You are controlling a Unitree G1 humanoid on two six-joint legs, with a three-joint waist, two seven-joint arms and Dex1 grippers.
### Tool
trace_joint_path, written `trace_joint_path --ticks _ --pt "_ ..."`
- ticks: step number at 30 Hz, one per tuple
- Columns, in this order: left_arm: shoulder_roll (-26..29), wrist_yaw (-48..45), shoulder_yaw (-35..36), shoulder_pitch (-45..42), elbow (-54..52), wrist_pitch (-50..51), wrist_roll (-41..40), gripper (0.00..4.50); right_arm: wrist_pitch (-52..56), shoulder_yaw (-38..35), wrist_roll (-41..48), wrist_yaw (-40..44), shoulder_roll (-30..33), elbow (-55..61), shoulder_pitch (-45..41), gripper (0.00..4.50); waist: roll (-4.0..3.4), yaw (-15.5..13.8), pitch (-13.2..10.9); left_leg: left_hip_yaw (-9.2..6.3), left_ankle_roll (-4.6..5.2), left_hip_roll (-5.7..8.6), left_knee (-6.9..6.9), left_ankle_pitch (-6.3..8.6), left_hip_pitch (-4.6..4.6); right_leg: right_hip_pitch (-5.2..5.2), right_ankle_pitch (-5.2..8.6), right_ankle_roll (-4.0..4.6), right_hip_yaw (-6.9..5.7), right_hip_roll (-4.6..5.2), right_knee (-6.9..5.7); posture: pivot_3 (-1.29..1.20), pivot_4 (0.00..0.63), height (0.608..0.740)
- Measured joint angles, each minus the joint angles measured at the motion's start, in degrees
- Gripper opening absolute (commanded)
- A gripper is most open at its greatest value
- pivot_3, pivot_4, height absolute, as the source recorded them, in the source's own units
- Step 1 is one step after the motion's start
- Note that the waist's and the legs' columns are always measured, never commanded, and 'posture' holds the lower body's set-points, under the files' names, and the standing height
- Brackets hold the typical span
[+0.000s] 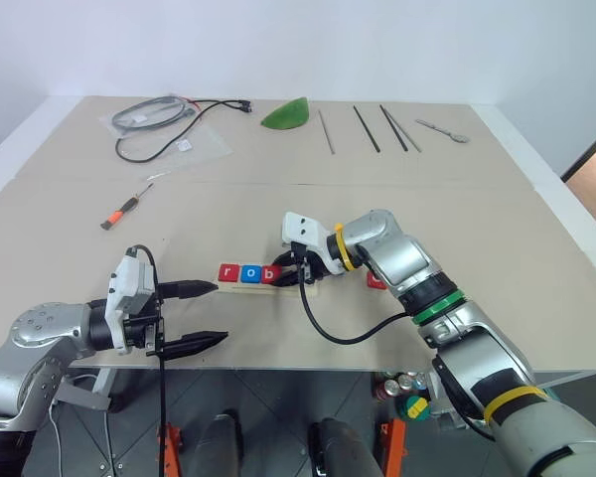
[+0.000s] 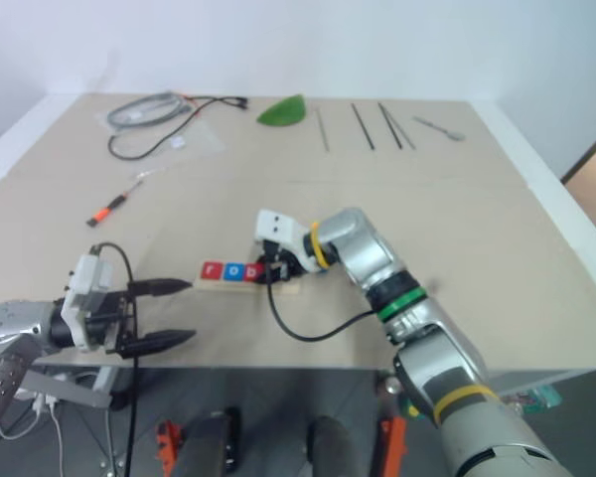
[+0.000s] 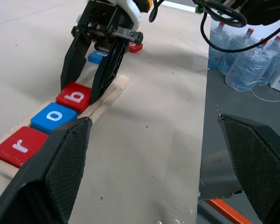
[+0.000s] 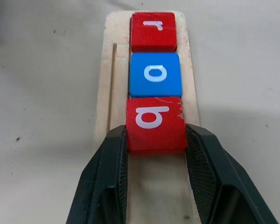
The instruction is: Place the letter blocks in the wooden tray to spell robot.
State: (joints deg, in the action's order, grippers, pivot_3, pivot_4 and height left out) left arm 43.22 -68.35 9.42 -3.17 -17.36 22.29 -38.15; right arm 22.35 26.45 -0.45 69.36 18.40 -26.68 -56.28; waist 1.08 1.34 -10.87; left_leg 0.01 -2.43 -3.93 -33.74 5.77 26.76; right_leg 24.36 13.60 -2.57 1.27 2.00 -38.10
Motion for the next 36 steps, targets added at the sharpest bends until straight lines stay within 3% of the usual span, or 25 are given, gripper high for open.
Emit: trace_joint_path --ticks 11,14,19,28,32,36 --pt "-0.5 0.8 0.0 1.0 -1.4 0.0 0.0 4.50 -2.0 0.0 -1.1 -0.4 -2.9 -4.5 -2.2 1.17 0.00 0.0 0.0 0.00 -0.01 -0.02 0.00 0.00 0.00 0.00 0.00 0.01 0.00 -0.01 0.00 0.00 0.150 0.740" --pt "-0.6 0.8 0.0 1.3 -1.4 0.0 0.0 4.50 -2.3 -0.1 -1.1 0.0 -3.0 -5.0 -2.3 2.65 0.00 0.0 0.0 0.00 0.00 -0.02 0.00 0.00 0.00 0.00 0.00 0.01 0.00 -0.01 -0.01 0.00 0.150 0.740" --pt "-0.8 0.9 0.0 1.3 -1.4 0.0 0.0 4.50 -2.1 -0.3 -1.0 0.6 -3.1 -5.1 -2.3 4.38 0.00 0.0 0.0 0.00 0.00 -0.01 0.00 0.00 0.00 0.00 0.00 0.01 0.00 0.00 -0.01 0.00 0.150 0.740" --pt "-1.2 0.4 -1.0 -0.2 -1.2 0.1 0.0 4.50 -1.1 -5.2 1.5 1.8 -1.1 -9.1 -6.9 4.47 -0.02 0.0 0.0 0.00 -0.01 -0.01 0.00 0.00 0.00 0.00 -0.02 0.03 0.00 0.00 0.00 0.00 0.150 0.740" --pt "-1.6 0.3 -3.4 -1.8 -1.3 0.2 0.1 4.50 -1.0 -9.6 4.2 5.2 5.1 -6.4 -8.2 4.47 0.02 -0.4 0.0 0.02 -0.01 0.00 0.00 0.00 0.00 -0.09 0.03 0.01 0.00 0.03 0.01 0.00 0.150 0.740" --pt "-2.1 0.3 -5.3 -4.9 -1.8 0.7 -0.2 4.50 -0.8 -11.6 6.2 9.8 14.0 1.0 -0.6 4.47 0.04 -0.4 0.0 0.05 -0.02 0.02 0.00 0.01 0.00 -0.13 0.11 0.01 0.02 0.04 0.02 0.00 0.150 0.740"
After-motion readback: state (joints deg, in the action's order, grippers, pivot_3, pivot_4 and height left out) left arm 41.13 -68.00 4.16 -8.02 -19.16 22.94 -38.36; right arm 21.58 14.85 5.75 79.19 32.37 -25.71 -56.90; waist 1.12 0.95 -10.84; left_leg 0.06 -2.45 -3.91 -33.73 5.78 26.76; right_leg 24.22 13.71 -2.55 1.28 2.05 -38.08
